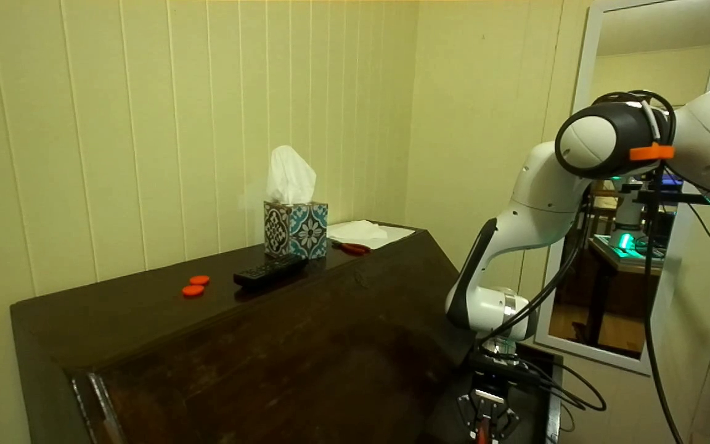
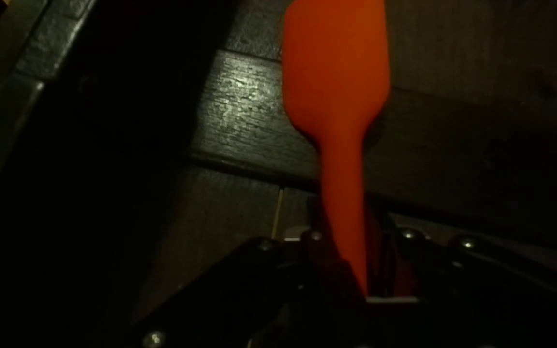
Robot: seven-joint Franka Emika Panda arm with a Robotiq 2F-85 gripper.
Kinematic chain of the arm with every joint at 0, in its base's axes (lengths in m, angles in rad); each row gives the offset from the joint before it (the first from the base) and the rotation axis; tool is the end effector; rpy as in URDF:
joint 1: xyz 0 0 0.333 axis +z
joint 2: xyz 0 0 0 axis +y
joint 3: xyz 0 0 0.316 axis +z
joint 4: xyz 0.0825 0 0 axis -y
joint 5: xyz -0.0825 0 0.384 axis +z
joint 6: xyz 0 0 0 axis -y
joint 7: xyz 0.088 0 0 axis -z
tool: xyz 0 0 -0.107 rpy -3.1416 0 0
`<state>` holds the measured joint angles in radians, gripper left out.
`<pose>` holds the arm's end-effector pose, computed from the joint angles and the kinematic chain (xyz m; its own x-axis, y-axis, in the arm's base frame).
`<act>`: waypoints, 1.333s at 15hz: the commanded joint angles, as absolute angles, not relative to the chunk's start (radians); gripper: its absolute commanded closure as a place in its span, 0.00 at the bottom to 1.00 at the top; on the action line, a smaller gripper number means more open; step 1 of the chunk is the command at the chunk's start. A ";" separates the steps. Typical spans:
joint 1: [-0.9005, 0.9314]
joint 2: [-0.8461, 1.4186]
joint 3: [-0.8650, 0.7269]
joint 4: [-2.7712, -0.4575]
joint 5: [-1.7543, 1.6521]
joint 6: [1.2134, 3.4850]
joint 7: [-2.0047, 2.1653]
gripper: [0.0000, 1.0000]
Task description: Pick up the orange spatula, and then put it on the paper
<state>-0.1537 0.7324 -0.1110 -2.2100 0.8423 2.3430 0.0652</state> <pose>0.4325 -0.1166 0.0171 0.3926 -0.7190 -0.5735 -0.8962 -0.4392 -0.0629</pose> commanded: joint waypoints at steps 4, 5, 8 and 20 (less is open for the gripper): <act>-0.189 0.585 -0.092 -2.290 0.854 2.288 0.031 0.94; -0.194 0.561 -0.098 -2.306 0.856 2.274 0.031 0.94; -0.230 0.478 -0.119 -2.354 0.870 2.175 0.057 0.94; -0.207 0.027 -0.231 -2.241 0.553 1.828 0.308 0.94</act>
<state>-0.2393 0.1041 -0.2516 -2.3233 0.6798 1.9004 0.1876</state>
